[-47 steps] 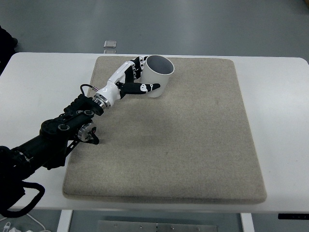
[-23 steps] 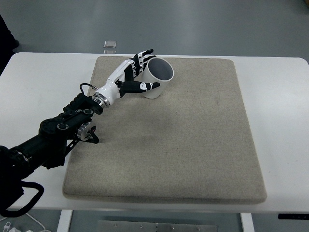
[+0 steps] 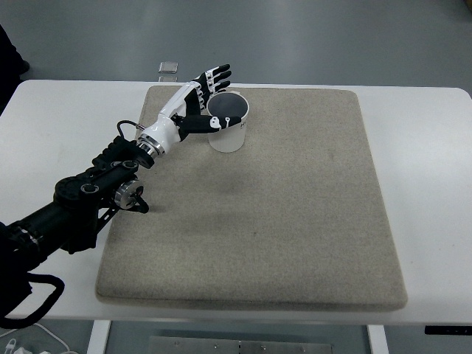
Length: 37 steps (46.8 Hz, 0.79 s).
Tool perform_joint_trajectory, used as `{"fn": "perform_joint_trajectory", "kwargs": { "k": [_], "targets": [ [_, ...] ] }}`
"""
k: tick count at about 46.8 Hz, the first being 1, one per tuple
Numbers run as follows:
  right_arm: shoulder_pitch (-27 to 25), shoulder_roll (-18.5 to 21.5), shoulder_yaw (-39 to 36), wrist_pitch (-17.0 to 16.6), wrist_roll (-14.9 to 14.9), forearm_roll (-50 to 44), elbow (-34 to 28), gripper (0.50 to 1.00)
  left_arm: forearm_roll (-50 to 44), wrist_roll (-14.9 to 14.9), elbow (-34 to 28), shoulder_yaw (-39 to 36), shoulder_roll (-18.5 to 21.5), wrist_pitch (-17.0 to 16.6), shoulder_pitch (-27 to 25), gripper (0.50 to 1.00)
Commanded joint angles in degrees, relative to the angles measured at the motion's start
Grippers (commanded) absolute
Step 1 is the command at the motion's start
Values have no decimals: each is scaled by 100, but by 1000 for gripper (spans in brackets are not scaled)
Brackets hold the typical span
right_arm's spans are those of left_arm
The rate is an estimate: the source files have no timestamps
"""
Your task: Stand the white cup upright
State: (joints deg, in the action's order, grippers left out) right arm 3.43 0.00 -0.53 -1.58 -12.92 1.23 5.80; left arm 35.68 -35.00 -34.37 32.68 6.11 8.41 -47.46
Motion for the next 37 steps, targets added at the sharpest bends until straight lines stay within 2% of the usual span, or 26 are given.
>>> {"fn": "perform_joint_trajectory", "kwargs": {
  "k": [1,23,37],
  "targets": [
    [0,0,0,0,0,0,0,930,1,0,-113,63,83,-76,-17,994],
    [0,0,0,0,0,0,0,930,-8,0,-201,537,233,-94,-202,994],
    [0,0,0,0,0,0,0,930,-807,63,-87,625,373,-102,-799,994]
  ]
}}
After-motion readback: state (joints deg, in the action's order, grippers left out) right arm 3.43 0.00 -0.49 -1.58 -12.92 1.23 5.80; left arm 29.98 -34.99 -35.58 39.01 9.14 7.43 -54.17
